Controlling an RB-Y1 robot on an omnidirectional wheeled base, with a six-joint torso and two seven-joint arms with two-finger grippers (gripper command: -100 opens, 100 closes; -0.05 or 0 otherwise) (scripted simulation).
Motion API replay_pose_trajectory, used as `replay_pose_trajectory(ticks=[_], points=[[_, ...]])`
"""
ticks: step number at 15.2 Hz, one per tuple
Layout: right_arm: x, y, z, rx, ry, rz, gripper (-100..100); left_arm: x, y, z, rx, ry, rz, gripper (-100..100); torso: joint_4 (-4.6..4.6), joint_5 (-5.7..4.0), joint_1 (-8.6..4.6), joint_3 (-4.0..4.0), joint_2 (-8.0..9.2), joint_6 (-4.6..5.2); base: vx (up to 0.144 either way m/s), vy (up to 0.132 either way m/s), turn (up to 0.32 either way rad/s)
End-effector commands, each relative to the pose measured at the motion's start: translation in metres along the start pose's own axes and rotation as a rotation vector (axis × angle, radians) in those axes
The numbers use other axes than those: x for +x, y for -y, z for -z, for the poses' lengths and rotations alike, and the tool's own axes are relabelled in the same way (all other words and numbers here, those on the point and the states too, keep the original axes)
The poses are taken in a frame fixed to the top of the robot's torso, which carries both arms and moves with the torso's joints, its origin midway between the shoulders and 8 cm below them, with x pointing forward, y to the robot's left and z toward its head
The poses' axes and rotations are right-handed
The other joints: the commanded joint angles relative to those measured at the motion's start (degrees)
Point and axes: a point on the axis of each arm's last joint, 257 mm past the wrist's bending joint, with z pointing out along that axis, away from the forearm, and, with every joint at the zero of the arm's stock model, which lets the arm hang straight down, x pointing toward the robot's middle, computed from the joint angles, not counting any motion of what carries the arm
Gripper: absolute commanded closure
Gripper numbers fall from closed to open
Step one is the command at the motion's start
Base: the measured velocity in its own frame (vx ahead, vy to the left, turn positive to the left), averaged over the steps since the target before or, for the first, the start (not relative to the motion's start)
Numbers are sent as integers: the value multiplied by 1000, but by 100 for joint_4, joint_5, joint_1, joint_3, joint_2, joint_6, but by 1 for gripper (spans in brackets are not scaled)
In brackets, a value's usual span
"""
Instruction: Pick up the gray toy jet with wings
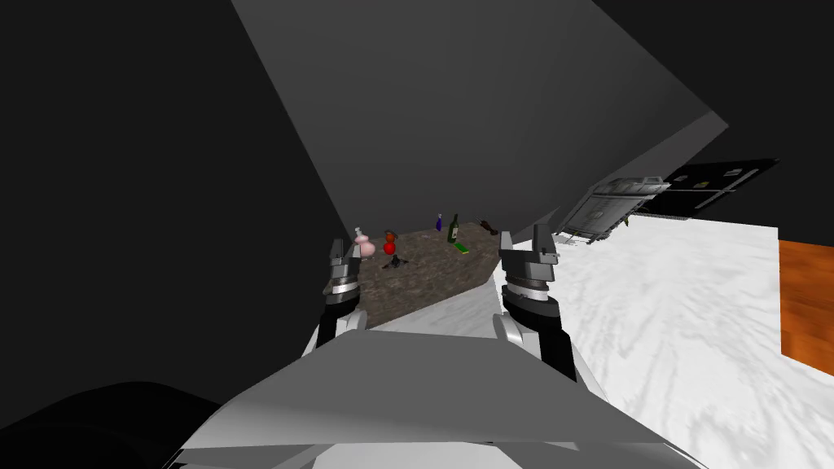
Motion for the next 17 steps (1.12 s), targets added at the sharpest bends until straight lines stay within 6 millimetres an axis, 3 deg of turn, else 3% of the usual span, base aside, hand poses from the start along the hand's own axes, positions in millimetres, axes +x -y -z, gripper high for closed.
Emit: replay_pose_trajectory(ticks=[1,11,17], points=[[0,0,0,0,0,0,0,2,-4,0,-11,-37,-20,-100,0,0,0,0,0,0,6,-9,-17],[0,0,0,0,0,0,0,-13,-42,4,-143,-145,-139,-100,-4,-5,-21,-10,-17,1,33,-46,-41],[0,0,0,0,0,0,0,-49,-81,11,-292,-151,-237,-100,-6,-7,-32,-14,-24,1,55,-77,-66]])
